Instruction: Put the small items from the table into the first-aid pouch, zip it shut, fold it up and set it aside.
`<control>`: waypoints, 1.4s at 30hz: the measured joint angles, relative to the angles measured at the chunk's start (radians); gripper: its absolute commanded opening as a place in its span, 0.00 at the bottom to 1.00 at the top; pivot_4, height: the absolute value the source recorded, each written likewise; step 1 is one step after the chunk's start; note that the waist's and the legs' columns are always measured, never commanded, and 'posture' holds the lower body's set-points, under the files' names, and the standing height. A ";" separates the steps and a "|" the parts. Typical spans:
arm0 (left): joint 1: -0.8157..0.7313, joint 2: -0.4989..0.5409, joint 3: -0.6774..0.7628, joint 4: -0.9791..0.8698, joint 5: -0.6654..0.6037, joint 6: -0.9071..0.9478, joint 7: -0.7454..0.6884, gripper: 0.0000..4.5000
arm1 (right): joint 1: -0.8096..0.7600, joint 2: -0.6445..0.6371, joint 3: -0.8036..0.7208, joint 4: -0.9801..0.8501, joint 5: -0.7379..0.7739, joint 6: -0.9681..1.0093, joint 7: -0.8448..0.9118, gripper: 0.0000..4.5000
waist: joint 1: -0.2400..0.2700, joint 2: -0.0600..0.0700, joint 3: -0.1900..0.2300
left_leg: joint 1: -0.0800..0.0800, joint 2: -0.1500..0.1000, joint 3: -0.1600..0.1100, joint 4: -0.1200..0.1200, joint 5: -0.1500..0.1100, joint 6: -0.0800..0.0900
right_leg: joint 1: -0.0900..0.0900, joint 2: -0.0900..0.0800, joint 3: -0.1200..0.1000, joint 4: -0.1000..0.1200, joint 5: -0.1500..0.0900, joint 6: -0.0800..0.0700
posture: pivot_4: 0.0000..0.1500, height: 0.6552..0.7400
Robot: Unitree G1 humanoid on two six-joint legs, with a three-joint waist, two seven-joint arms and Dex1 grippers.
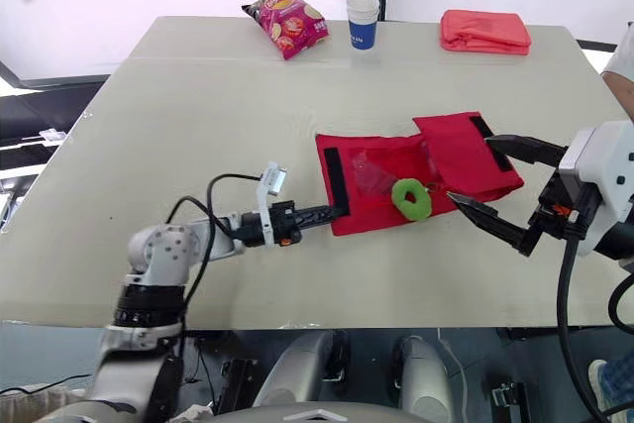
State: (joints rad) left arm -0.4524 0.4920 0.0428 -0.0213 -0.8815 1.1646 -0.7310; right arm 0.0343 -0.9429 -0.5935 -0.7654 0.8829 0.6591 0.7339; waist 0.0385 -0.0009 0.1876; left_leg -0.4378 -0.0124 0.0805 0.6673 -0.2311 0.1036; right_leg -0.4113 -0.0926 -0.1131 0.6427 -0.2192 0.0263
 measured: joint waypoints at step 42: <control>0.102 -0.243 0.440 -0.096 -0.038 0.065 0.370 0.60 | -0.045 0.007 0.115 0.068 -0.094 -0.053 0.062 1.00 | 0.003 -0.001 0.001 | -0.008 -0.002 -0.005 0.007 0.000 0.002 | 0.000 -0.012 -0.021 -0.001 0.004 0.008 | 1.00 1.00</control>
State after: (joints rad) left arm -0.3502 0.2495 0.4831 -0.1171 -0.9191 1.2296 -0.3611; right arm -0.0106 -0.9358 -0.4785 -0.6970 0.7891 0.6056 0.7960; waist 0.0419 -0.0018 0.1882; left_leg -0.4458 -0.0144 0.0751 0.6740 -0.2315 0.1059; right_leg -0.4111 -0.1042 -0.1336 0.6418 -0.2149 0.0341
